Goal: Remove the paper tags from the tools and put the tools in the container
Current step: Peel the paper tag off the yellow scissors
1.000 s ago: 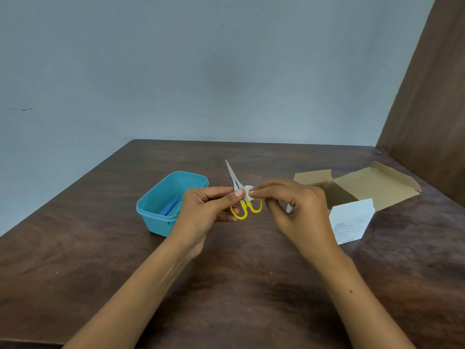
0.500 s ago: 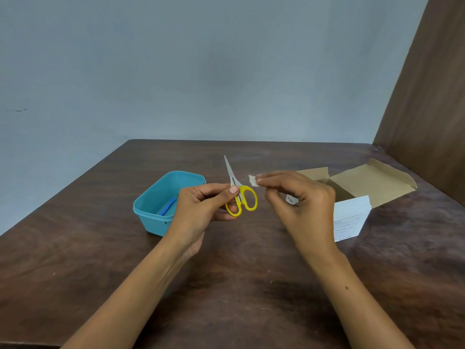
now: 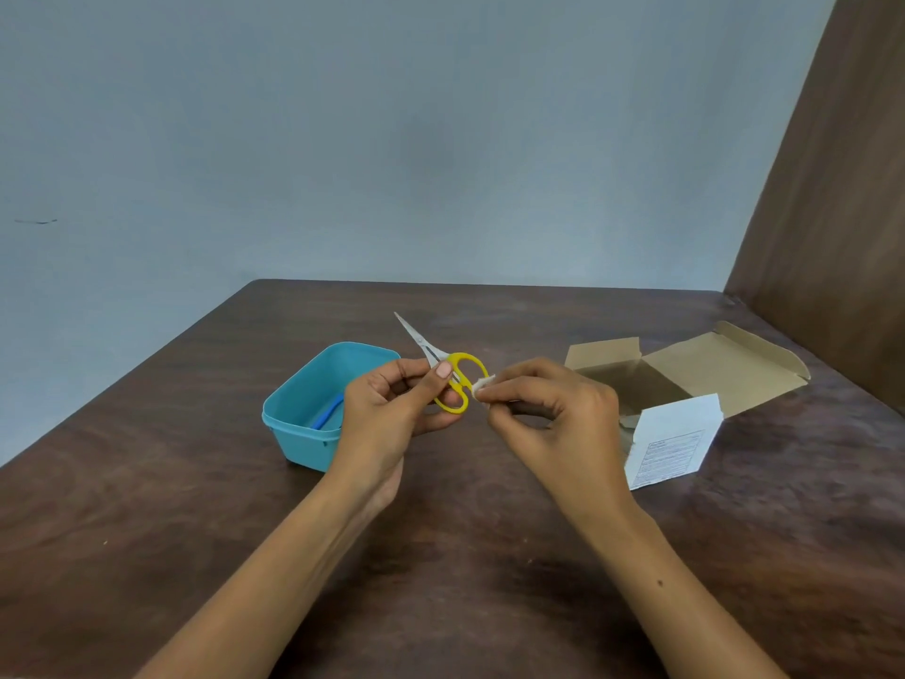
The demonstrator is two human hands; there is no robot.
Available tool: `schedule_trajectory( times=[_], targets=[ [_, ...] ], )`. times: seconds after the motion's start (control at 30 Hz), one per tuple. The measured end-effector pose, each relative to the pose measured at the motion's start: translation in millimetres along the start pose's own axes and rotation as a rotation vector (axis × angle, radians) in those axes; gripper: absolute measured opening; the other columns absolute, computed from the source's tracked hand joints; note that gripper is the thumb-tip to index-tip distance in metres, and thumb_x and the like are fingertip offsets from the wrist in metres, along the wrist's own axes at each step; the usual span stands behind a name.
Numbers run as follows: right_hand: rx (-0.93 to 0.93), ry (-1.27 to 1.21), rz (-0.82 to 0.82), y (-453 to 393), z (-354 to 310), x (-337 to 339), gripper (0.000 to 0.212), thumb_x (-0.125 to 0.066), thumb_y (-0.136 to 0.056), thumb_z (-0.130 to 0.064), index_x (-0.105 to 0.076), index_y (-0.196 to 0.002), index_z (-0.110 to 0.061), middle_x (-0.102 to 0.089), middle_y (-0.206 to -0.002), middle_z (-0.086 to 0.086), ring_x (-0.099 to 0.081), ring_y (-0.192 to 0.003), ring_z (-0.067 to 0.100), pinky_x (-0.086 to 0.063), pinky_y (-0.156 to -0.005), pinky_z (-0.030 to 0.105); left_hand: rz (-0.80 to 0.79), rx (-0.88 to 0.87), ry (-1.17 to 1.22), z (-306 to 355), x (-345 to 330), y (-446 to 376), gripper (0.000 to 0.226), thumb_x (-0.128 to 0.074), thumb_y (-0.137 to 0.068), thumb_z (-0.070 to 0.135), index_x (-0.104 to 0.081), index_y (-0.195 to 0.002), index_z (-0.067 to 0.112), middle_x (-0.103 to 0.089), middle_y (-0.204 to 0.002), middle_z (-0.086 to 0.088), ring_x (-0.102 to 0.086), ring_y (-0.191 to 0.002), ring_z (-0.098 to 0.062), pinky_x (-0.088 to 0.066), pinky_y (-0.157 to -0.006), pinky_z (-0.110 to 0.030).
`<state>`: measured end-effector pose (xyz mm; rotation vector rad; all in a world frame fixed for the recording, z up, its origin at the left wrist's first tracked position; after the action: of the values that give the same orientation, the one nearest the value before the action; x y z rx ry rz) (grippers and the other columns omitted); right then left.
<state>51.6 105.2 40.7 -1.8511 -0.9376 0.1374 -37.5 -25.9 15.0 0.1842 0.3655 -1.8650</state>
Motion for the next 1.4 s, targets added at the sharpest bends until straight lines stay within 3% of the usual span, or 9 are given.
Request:
schedule_trajectory(
  times=[0.13, 0.23, 0.33, 0.47, 0.7, 0.93, 1.17, 1.3, 1.4],
  targets=[
    [0.047, 0.018, -0.055, 1.7, -3.2, -7.5, 0.019, -0.073, -0.072, 0.001, -0.077, -0.084, -0.013, -0.072, -0.084, -0.001, -0.066, -0.08, 0.003, -0.049, -0.072, 0.008, -0.01, 0.014, 0.014, -2.4, -1.4, 0.8, 0.017, -0.065, -0.083, 0.008, -0.066, -0.094, -0.004, -0.068, -0.069, -0.01, -0.066, -0.062, -0.011, -0.056, -0.055, -0.022],
    [0.047, -0.019, -0.071, 0.6, -1.5, -7.6, 0.022, -0.072, -0.071, 0.004, -0.077, -0.084, -0.013, -0.073, -0.085, -0.002, -0.067, -0.081, 0.002, -0.052, -0.073, 0.012, -0.007, -0.001, -0.008, -1.8, -0.9, 1.0, 0.014, -0.066, -0.083, 0.01, -0.068, -0.091, -0.001, -0.069, -0.072, -0.011, -0.067, -0.065, -0.013, -0.056, -0.056, -0.023],
    [-0.083, -0.165, -0.076, -1.4, 3.4, -4.7, 0.02, -0.069, -0.07, 0.002, -0.077, -0.079, -0.014, -0.074, -0.081, -0.004, -0.069, -0.078, 0.003, -0.055, -0.07, 0.017, -0.009, -0.027, -0.043, 1.3, -2.6, 2.4, 0.015, -0.066, -0.083, 0.009, -0.069, -0.092, -0.002, -0.069, -0.068, -0.009, -0.067, -0.063, -0.012, -0.056, -0.056, -0.023],
    [-0.201, -0.197, 0.086, -1.0, 9.6, 5.7, 0.004, -0.072, -0.071, -0.01, -0.075, -0.074, -0.012, -0.072, -0.074, -0.003, -0.068, -0.071, 0.007, -0.053, -0.067, 0.016, 0.001, -0.094, -0.12, 9.1, -2.9, 5.1, 0.01, -0.068, -0.081, 0.008, -0.071, -0.089, 0.003, -0.071, -0.065, -0.006, -0.068, -0.063, -0.012, -0.056, -0.054, -0.022],
    [-0.164, -0.098, 0.206, 0.9, 9.8, 13.2, 0.007, -0.075, -0.075, -0.001, -0.073, -0.075, -0.008, -0.068, -0.075, -0.004, -0.066, -0.072, 0.005, -0.051, -0.067, 0.013, 0.031, -0.159, -0.287, 31.9, 5.6, 3.7, 0.006, -0.07, -0.08, 0.006, -0.072, -0.085, 0.008, -0.07, -0.056, 0.001, -0.064, -0.052, -0.007, -0.054, -0.051, -0.018],
    [0.004, 0.044, -0.01, 6.7, 5.4, -10.8, 0.006, -0.073, -0.076, -0.001, -0.072, -0.077, -0.007, -0.07, -0.08, 0.001, -0.065, -0.073, 0.008, -0.056, -0.066, 0.023, 0.029, -0.162, -0.611, 79.2, 48.1, -7.3, 0.007, -0.078, -0.072, 0.009, -0.073, -0.078, 0.01, -0.07, -0.053, 0.003, -0.063, -0.048, -0.005, -0.052, -0.049, -0.014],
    [0.018, 0.128, -0.096, 6.8, 4.6, -18.2, 0.009, -0.077, -0.075, -0.004, -0.074, -0.08, -0.01, -0.071, -0.083, -0.001, -0.065, -0.072, 0.007, -0.055, -0.067, 0.018, -0.001, -0.016, -0.977, 87.8, 79.5, -28.5, 0.006, -0.081, -0.07, 0.013, -0.076, -0.073, 0.011, -0.067, -0.05, 0.001, -0.061, -0.046, -0.005, -0.055, -0.051, -0.016],
    [0.007, 0.14, -0.135, 7.2, 5.7, -18.9, 0.011, -0.077, -0.075, -0.004, -0.074, -0.082, -0.012, -0.071, -0.084, -0.002, -0.064, -0.073, 0.006, -0.055, -0.067, 0.018, -0.046, -0.004, -1.118, 78.3, 76.6, -39.1, 0.005, -0.08, -0.072, 0.014, -0.077, -0.071, 0.01, -0.069, -0.057, -0.007, -0.062, -0.055, -0.015, -0.058, -0.065, -0.03],
    [0.0, 0.135, -0.149, 8.0, 7.5, -18.7, 0.011, -0.076, -0.075, -0.004, -0.074, -0.081, -0.012, -0.071, -0.083, -0.002, -0.064, -0.072, 0.005, -0.055, -0.066, 0.018, -0.041, -0.062, -1.201, 72.7, 71.4, -42.3, 0.005, -0.079, -0.073, 0.014, -0.077, -0.07, 0.01, -0.062, -0.044, 0.007, -0.056, -0.044, 0.001, -0.045, -0.05, -0.009]
  ],
)
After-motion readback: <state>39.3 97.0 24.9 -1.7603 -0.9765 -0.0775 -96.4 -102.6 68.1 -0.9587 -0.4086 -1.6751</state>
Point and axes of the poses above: each hand's wrist, its own y-axis away from the middle knuckle, its own x-axis out of the back of the hand, z = x × y, the point moved 5 cm from there along -y, towards the middle knuckle
